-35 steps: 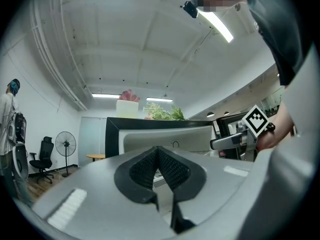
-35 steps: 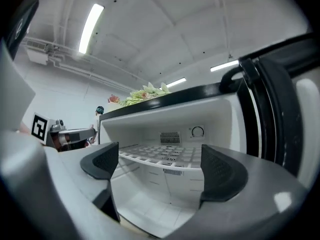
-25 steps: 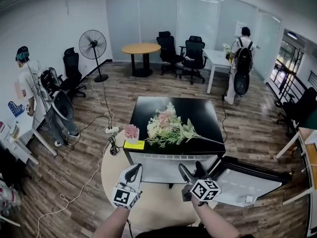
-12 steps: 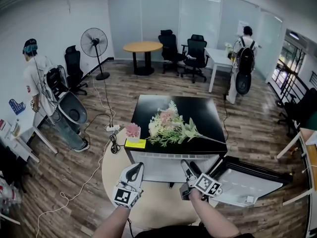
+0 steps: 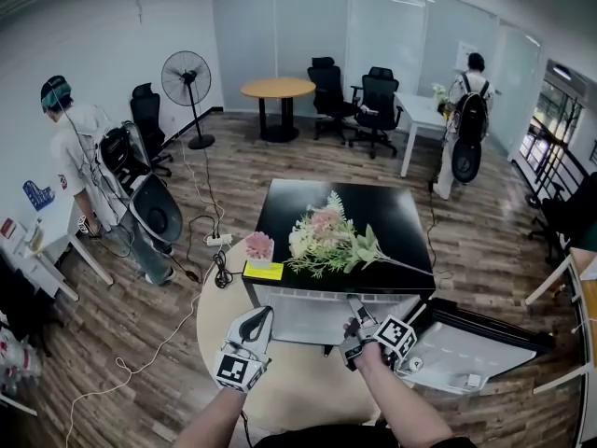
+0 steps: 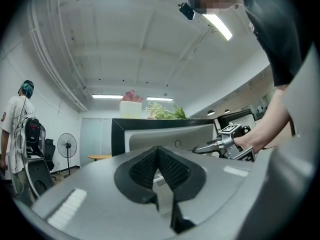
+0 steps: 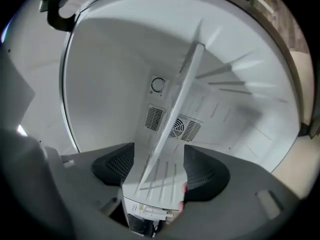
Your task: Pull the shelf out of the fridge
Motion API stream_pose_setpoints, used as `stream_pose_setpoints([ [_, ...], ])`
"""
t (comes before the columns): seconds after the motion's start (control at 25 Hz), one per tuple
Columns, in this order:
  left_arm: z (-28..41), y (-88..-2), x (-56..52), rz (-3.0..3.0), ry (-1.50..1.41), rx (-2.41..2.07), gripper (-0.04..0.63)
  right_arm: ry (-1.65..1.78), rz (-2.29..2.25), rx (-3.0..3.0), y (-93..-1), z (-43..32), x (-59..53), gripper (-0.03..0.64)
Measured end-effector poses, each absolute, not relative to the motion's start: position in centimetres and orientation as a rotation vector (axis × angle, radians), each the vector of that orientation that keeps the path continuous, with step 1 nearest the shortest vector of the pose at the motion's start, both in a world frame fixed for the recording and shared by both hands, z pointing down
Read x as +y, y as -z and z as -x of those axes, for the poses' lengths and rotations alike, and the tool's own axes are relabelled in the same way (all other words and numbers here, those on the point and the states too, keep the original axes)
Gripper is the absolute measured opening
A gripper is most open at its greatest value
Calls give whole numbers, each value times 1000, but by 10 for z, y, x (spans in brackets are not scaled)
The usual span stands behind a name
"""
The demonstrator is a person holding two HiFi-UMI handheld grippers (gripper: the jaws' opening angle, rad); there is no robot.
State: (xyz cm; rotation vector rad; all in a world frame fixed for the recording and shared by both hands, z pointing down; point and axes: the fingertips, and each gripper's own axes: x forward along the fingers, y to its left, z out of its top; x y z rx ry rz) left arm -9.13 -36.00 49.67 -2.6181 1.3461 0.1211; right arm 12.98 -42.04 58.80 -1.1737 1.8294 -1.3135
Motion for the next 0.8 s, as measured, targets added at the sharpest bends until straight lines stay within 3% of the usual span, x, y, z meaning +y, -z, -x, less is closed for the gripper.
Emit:
stream_pose_setpoints([
  [0.24,92,-498,-360,2619,-112,1354,0,1384,1145,1734,-599,-131,-430,307],
  [0.8,93,-498,-360,2615,-96,1349,0,1473,1062,1558,-609,-132,-443,189],
])
